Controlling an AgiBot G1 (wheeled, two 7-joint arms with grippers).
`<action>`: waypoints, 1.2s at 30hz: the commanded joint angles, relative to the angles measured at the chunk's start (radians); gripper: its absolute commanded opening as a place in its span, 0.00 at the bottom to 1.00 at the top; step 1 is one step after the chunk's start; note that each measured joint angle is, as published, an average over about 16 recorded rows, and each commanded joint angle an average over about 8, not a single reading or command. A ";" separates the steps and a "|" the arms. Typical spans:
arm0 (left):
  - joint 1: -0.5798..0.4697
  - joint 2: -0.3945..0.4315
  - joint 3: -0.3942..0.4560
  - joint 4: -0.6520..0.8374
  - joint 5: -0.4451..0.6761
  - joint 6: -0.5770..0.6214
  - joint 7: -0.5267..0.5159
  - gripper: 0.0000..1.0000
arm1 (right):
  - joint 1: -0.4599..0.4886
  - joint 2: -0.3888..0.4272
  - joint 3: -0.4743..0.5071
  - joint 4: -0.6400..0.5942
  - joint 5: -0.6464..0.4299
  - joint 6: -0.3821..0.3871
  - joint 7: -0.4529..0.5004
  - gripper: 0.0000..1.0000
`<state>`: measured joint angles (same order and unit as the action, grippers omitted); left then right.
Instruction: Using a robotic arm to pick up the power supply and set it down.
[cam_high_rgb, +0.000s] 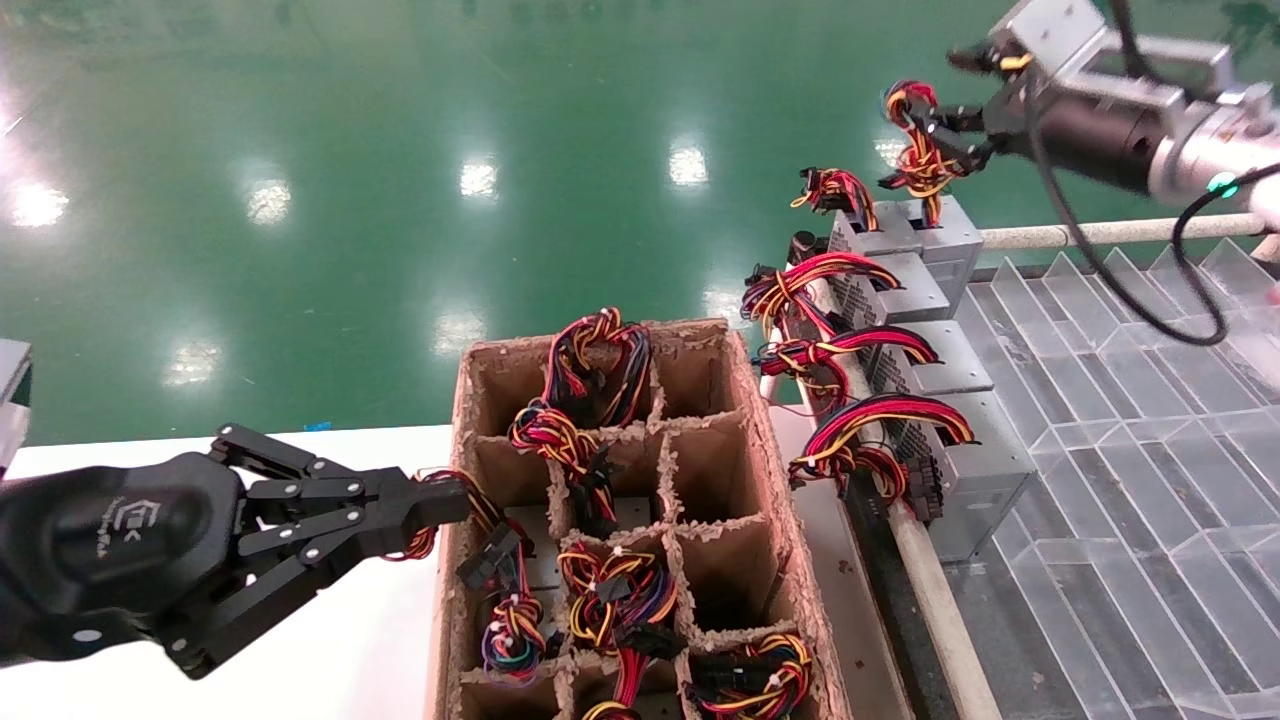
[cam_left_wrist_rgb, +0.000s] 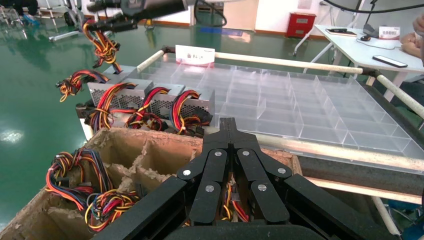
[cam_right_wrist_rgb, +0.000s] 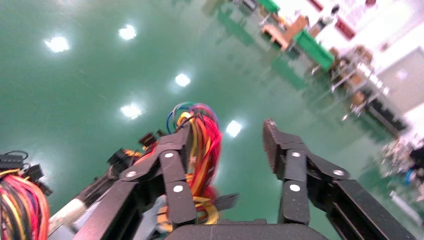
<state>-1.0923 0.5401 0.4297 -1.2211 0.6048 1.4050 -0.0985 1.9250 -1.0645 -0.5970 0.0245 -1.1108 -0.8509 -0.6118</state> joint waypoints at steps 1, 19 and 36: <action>0.000 0.000 0.000 0.000 0.000 0.000 0.000 0.00 | 0.009 0.009 0.001 0.011 0.002 -0.020 -0.015 1.00; 0.000 0.000 0.000 0.000 0.000 0.000 0.000 0.05 | -0.019 0.050 0.020 0.093 0.022 -0.106 0.020 1.00; 0.000 0.000 0.000 0.000 0.000 0.000 0.000 1.00 | -0.270 0.172 0.110 0.446 0.131 -0.269 0.256 1.00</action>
<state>-1.0923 0.5401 0.4297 -1.2211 0.6048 1.4050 -0.0985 1.6549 -0.8925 -0.4871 0.4699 -0.9803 -1.1197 -0.3560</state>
